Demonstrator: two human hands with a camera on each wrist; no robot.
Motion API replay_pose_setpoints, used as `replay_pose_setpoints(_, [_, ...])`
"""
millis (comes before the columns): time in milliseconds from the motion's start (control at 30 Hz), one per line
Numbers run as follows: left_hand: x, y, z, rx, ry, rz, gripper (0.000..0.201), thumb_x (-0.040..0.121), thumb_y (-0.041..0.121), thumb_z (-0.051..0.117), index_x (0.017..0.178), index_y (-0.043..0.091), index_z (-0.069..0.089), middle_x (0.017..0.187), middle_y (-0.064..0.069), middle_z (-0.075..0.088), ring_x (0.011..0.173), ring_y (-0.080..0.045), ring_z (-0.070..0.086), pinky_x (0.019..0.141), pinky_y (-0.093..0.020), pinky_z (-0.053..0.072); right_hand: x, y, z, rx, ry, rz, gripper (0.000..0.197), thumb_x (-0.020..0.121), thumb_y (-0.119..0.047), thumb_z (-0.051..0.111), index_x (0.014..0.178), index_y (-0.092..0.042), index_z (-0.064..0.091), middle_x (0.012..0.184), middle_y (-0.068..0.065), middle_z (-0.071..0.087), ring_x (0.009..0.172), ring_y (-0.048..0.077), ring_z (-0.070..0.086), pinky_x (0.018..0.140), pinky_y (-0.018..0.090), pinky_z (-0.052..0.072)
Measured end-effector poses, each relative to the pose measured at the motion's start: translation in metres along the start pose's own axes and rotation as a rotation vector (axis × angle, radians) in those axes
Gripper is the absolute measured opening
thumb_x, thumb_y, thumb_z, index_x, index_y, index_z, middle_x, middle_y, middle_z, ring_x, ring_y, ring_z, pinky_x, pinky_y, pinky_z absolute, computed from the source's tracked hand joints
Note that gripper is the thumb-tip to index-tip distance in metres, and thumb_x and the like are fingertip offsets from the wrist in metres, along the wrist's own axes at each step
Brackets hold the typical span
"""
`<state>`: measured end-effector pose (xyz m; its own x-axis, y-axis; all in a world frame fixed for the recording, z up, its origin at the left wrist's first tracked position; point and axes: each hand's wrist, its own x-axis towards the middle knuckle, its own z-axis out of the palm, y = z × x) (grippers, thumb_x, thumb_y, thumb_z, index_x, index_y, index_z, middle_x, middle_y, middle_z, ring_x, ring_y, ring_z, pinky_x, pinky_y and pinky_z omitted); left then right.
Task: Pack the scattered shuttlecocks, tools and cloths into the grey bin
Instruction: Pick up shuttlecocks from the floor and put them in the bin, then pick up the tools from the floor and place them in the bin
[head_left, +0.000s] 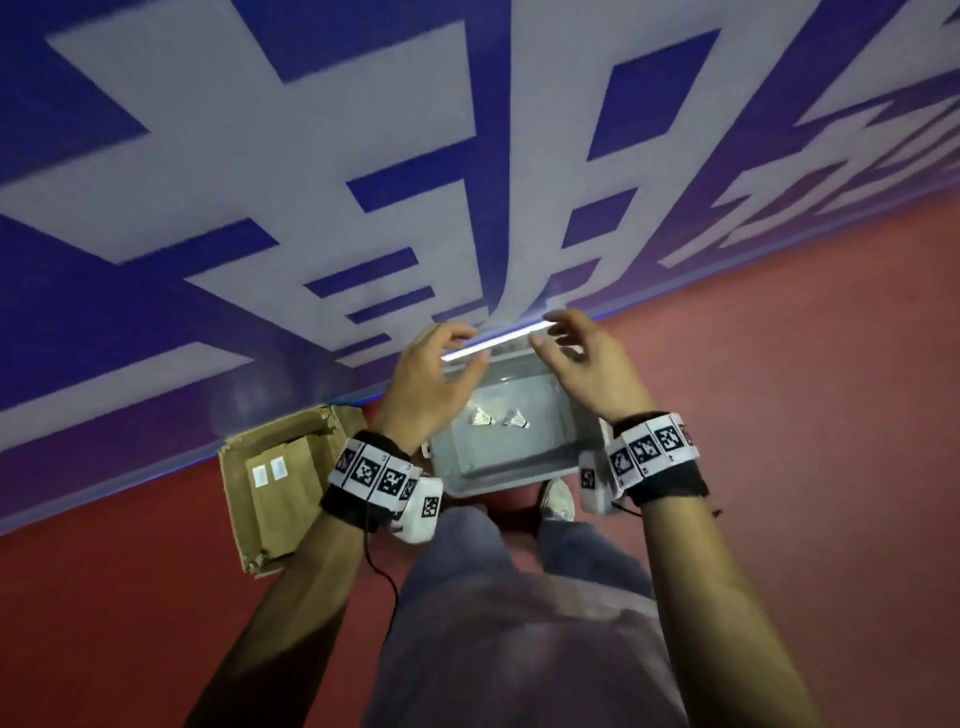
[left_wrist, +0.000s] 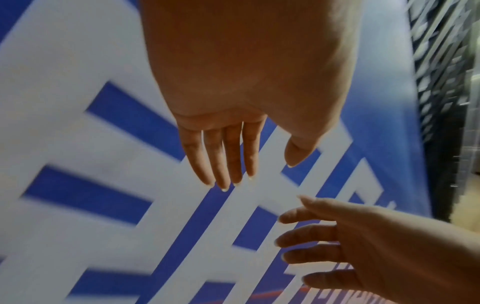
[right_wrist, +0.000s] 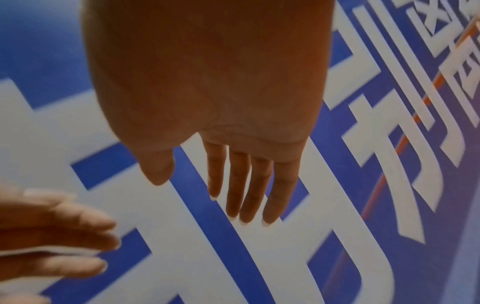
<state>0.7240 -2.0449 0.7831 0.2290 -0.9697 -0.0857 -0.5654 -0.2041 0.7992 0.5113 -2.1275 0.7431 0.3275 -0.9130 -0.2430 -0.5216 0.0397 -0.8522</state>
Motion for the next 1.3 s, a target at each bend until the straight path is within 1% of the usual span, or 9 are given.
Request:
replay_pose_setpoints(100, [0.001,0.040,-0.034,0.050,-0.007,0.186,0.025,0.093,0.029,0.072,0.115,0.019,0.066,0.114,0.007,0.067,0.104,-0.004,0.062,0.087,-0.019,0.051,-0.027,-0.043,-0.021,-0.088,0.158,-0.080,0.040,0.094,-0.052,0.063,0.122,-0.023,0.066,0.110,-0.004,0.072,0.102,0.008,0.067,0.093,0.037,0.056])
replay_pose_setpoints(200, [0.005,0.061,-0.053,0.092,-0.094,0.301,0.028,0.095,0.034,0.068,0.120,0.021,0.064,0.117,0.008,0.064,0.107,-0.005,0.060,0.086,-0.019,0.049,-0.059,-0.066,-0.034,-0.081,0.380,-0.079,0.035,0.096,-0.047,0.063,0.119,-0.021,0.067,0.110,-0.007,0.072,0.100,0.007,0.068,0.090,0.036,0.057])
replay_pose_setpoints(433, [-0.017,0.081,-0.042,0.114,-0.390,0.499,0.030,0.096,0.041,0.066,0.120,0.024,0.062,0.116,0.012,0.062,0.104,-0.004,0.058,0.090,-0.029,0.054,-0.165,-0.068,-0.030,-0.017,0.764,0.104,0.032,0.096,-0.047,0.062,0.117,-0.024,0.066,0.108,-0.009,0.072,0.098,0.004,0.067,0.084,0.034,0.058])
replay_pose_setpoints(600, [-0.071,0.104,0.004,0.134,-0.628,0.650,0.027,0.095,0.040,0.065,0.118,0.025,0.063,0.117,0.012,0.063,0.104,-0.004,0.060,0.093,-0.033,0.054,-0.270,-0.044,-0.024,-0.045,0.887,0.321,0.039,0.097,-0.052,0.059,0.123,-0.024,0.064,0.114,-0.006,0.070,0.101,0.007,0.066,0.090,0.035,0.057])
replay_pose_setpoints(700, [-0.125,0.127,0.039,0.111,-0.793,0.807,0.025,0.095,0.033,0.067,0.116,0.020,0.065,0.116,0.009,0.064,0.105,-0.005,0.060,0.095,-0.033,0.052,-0.350,-0.027,-0.020,-0.044,0.958,0.469,0.041,0.097,-0.050,0.060,0.125,-0.021,0.064,0.120,-0.001,0.069,0.105,0.011,0.064,0.092,0.035,0.055])
replay_pose_setpoints(900, [-0.261,0.168,0.108,0.130,-1.073,1.058,0.029,0.094,0.041,0.066,0.117,0.023,0.064,0.115,0.011,0.064,0.104,-0.005,0.061,0.093,-0.037,0.054,-0.524,0.004,0.005,0.036,1.220,0.683,0.043,0.096,-0.054,0.059,0.125,-0.023,0.062,0.121,-0.001,0.068,0.107,0.012,0.064,0.094,0.037,0.055])
replay_pose_setpoints(1033, [-0.375,0.184,0.145,0.142,-1.212,1.190,0.029,0.094,0.044,0.064,0.117,0.027,0.063,0.116,0.014,0.062,0.105,-0.002,0.060,0.092,-0.036,0.055,-0.653,0.022,0.045,0.110,1.368,0.817,0.041,0.098,-0.048,0.061,0.127,-0.018,0.063,0.121,0.001,0.068,0.109,0.015,0.064,0.095,0.033,0.052])
replay_pose_setpoints(1167, [-0.496,0.182,0.173,0.164,-1.355,1.301,0.030,0.094,0.047,0.063,0.117,0.029,0.061,0.117,0.015,0.061,0.106,-0.002,0.060,0.092,-0.038,0.056,-0.781,0.047,0.092,0.184,1.495,0.966,0.041,0.096,-0.048,0.063,0.125,-0.019,0.064,0.118,0.002,0.069,0.107,0.017,0.065,0.096,0.036,0.053])
replay_pose_setpoints(1300, [-0.602,0.179,0.189,0.197,-1.455,1.432,0.033,0.093,0.049,0.061,0.120,0.030,0.061,0.119,0.016,0.061,0.106,-0.003,0.059,0.089,-0.040,0.057,-0.890,0.066,0.135,0.305,1.719,1.058,0.035,0.095,-0.043,0.067,0.119,-0.018,0.066,0.110,0.002,0.071,0.100,0.018,0.067,0.091,0.032,0.053])
